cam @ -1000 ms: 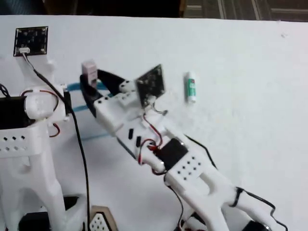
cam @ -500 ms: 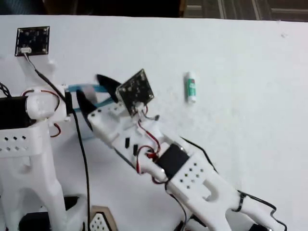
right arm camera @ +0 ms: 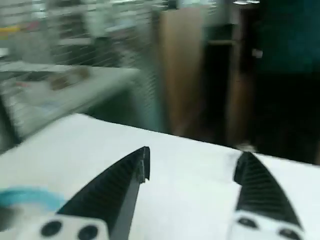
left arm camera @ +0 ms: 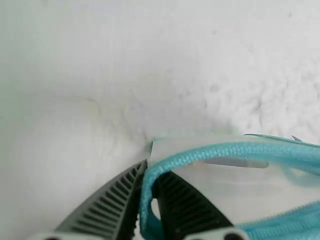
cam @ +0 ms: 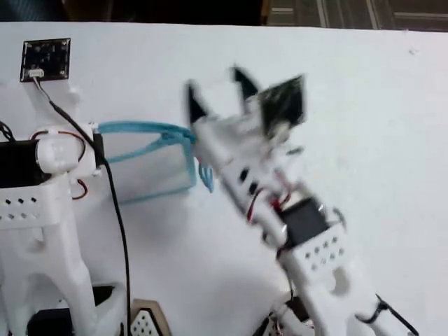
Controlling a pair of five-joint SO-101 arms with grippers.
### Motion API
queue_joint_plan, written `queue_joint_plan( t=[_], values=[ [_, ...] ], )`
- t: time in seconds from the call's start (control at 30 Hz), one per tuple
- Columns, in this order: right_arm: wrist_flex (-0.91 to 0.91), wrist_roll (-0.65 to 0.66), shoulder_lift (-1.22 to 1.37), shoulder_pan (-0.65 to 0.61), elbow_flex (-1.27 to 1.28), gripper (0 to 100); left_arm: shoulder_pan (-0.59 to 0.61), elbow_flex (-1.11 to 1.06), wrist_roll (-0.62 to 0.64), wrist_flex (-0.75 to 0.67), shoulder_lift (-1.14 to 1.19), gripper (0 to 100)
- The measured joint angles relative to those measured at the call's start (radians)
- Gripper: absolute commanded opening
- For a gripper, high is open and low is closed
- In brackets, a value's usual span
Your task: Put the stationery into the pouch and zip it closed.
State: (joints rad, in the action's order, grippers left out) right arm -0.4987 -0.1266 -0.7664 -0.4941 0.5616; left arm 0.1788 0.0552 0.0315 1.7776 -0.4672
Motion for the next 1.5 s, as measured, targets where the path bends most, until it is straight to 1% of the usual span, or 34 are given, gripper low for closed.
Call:
queue_joint_plan(
  t=[0.07,0.17,0.27,0.4,0.5,0.67,0.73,0.97,1.0,1.07,1.23,1.33,1.43,1.5],
  values=[
    [-0.097,0.015,0.087,0.095,-0.063,20.9,0.0,0.0,0.0,0.0,0.0,2],
    [-0.261,0.084,0.255,0.178,-0.181,20.9,0.0,0.0,0.0,0.0,0.0,2],
    [-0.417,0.146,0.448,0.221,-0.311,20.9,0.0,0.0,0.0,0.0,0.0,2],
    [-0.571,0.163,0.706,0.258,-0.494,20.9,0.0,0.0,0.0,0.0,0.0,2],
    [-0.612,0.163,0.89,0.284,-0.618,23.5,0.0,0.0,0.0,0.0,0.0,2],
    [-0.624,0.163,1.168,0.344,-0.815,34.7,0.0,0.0,0.0,0.0,0.0,2],
    [-0.624,0.163,1.278,0.362,-0.891,34.8,0.0,0.0,0.0,0.0,0.0,2],
    [-0.628,0.163,1.643,0.359,-1.192,34.4,0.0,0.0,0.0,0.0,0.0,2],
    [-0.64,0.163,1.686,0.358,-1.247,32.9,0.0,0.0,0.0,0.0,0.0,2],
    [-0.695,0.163,1.766,0.358,-1.364,26.5,0.0,0.0,0.0,0.0,0.0,2],
    [-0.878,0.164,1.932,0.365,-1.686,1.2,0.0,0.0,0.0,0.0,0.0,2],
    [-0.974,0.201,2.005,0.376,-1.857,4.3,0.0,0.0,0.0,0.0,0.0,2],
    [-1.085,0.235,2.061,0.371,-1.992,1.4,0.0,0.0,0.0,0.0,0.0,2],
    [-1.165,0.244,2.087,0.367,-2.061,1.8,0.0,0.0,0.0,0.0,0.0,2]
  ],
)
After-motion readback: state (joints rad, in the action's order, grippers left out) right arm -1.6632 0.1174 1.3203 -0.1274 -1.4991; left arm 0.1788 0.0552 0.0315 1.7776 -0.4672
